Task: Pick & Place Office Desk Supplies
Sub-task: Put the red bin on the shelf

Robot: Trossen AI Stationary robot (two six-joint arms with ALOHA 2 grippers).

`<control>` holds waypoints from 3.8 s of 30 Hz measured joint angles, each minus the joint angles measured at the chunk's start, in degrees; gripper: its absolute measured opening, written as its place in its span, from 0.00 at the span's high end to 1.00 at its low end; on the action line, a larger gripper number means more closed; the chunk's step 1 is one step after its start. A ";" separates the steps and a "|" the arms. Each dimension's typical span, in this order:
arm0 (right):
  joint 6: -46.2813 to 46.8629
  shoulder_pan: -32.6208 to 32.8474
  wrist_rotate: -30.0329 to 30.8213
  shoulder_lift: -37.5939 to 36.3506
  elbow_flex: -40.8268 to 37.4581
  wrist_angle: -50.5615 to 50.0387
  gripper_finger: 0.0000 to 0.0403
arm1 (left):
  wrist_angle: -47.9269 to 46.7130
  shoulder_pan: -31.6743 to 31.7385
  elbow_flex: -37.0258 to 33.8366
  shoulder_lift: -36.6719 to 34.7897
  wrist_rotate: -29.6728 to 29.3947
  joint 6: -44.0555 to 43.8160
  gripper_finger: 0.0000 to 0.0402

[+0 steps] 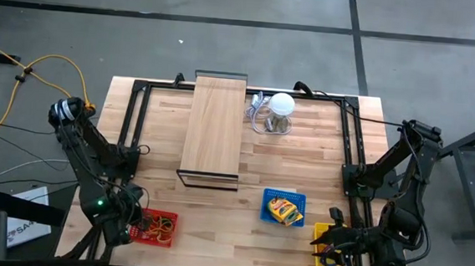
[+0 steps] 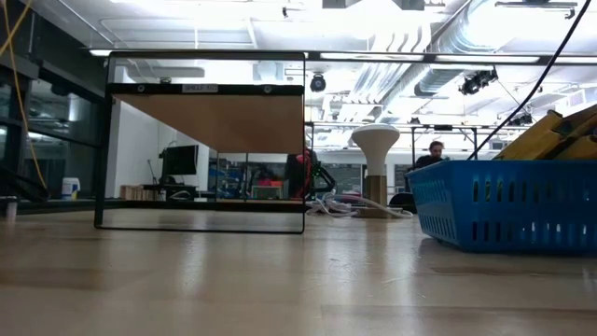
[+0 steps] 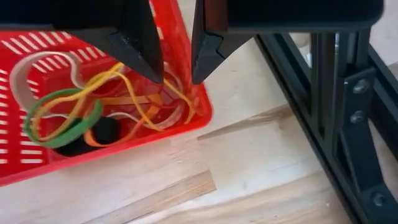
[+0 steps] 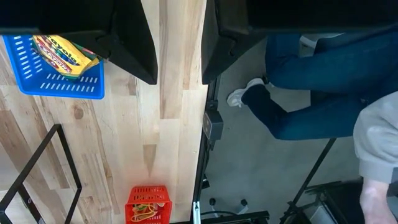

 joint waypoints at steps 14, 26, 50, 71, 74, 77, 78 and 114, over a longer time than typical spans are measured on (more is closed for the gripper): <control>0.00 -0.02 0.00 0.00 0.00 -0.02 0.72 | 1.47 -0.07 -1.24 0.47 1.78 -1.55 0.81; 0.00 0.00 0.00 0.00 0.00 0.00 0.72 | 2.69 -0.07 -1.31 3.50 3.23 -1.97 0.81; 0.00 -0.02 0.00 0.00 0.00 0.00 0.72 | 2.77 -0.07 -1.29 3.37 4.04 -3.04 0.81; 0.00 -0.02 0.00 0.00 0.00 0.00 0.72 | 2.84 -0.07 -1.26 3.30 3.99 -0.83 0.81; 0.00 -0.02 0.01 0.00 0.00 0.00 0.72 | 3.08 -0.07 -1.26 2.71 3.89 -0.38 0.81; 0.00 0.00 0.00 0.02 0.00 0.02 0.72 | 2.87 -0.07 -1.26 1.97 3.85 -0.38 0.80; 0.00 -0.02 0.02 0.00 0.00 0.02 0.72 | 2.72 -0.07 -1.24 1.90 3.86 -0.38 0.79; 0.00 0.00 0.02 0.02 0.00 0.02 0.72 | 1.38 -0.27 -1.24 0.13 6.26 -3.22 0.60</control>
